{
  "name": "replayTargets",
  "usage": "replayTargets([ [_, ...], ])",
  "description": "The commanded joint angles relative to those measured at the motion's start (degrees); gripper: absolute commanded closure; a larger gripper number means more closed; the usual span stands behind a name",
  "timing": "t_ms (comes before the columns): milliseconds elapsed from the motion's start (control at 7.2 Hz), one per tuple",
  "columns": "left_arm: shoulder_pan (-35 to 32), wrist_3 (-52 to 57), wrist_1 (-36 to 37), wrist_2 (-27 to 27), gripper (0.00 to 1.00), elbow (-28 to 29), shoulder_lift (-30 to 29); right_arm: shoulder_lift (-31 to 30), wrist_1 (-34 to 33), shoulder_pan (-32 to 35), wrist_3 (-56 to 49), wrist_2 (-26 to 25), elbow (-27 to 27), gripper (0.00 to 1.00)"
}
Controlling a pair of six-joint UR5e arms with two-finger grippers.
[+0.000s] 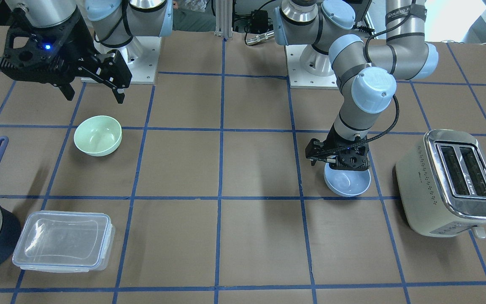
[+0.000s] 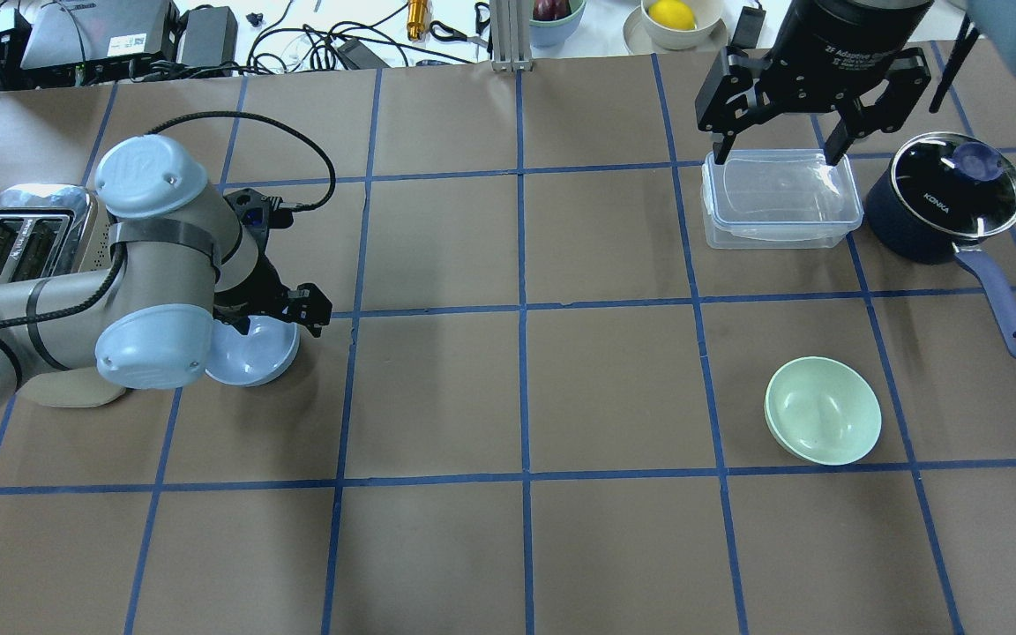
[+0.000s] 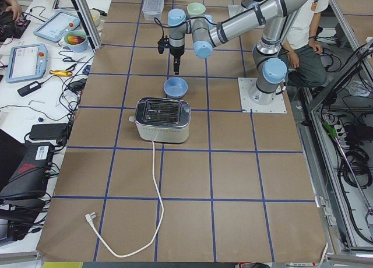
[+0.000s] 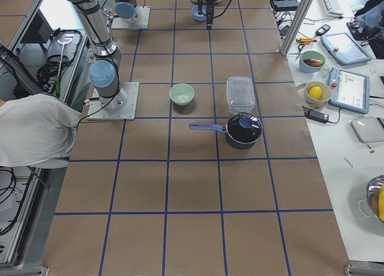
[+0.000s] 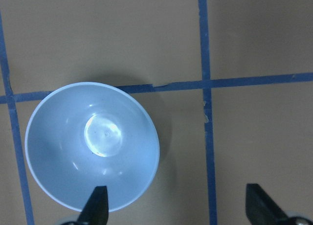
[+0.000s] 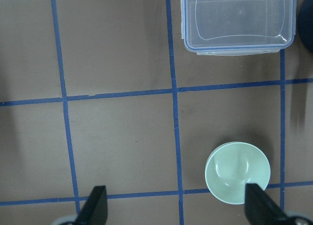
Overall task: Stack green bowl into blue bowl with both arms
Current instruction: 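Close the left gripper on the light blue bowl's rim while the right arm starts moving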
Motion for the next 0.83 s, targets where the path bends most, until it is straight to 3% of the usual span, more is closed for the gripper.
replayTargets([
  [0, 0.4, 0.5, 5.9, 2.8, 0.13, -1.6, -4.8, 0.4, 0.3, -1.0, -1.0, 0.0, 0.5, 0.0],
  [139, 0.2, 0.7, 6.3, 5.2, 0.57, -2.2, -4.9, 0.5, 0.7, -1.1, -1.1, -0.3, 0.6, 0.0],
  [278, 0.4, 0.9, 6.7, 5.4, 0.79, -2.4, -4.8, 0.5, 1.1, -1.3, -1.1, -0.4, 0.6, 0.0],
  [556, -0.2, 0.3, 7.7, 5.0, 0.88, -2.3, -4.6, 0.5, 4.0, -2.6, -3.6, -1.2, 0.6, 0.0],
  [694, -0.7, -0.5, 7.8, 4.7, 0.89, -2.3, -4.6, 0.3, 4.5, -4.5, -7.6, -4.2, 1.3, 0.0],
])
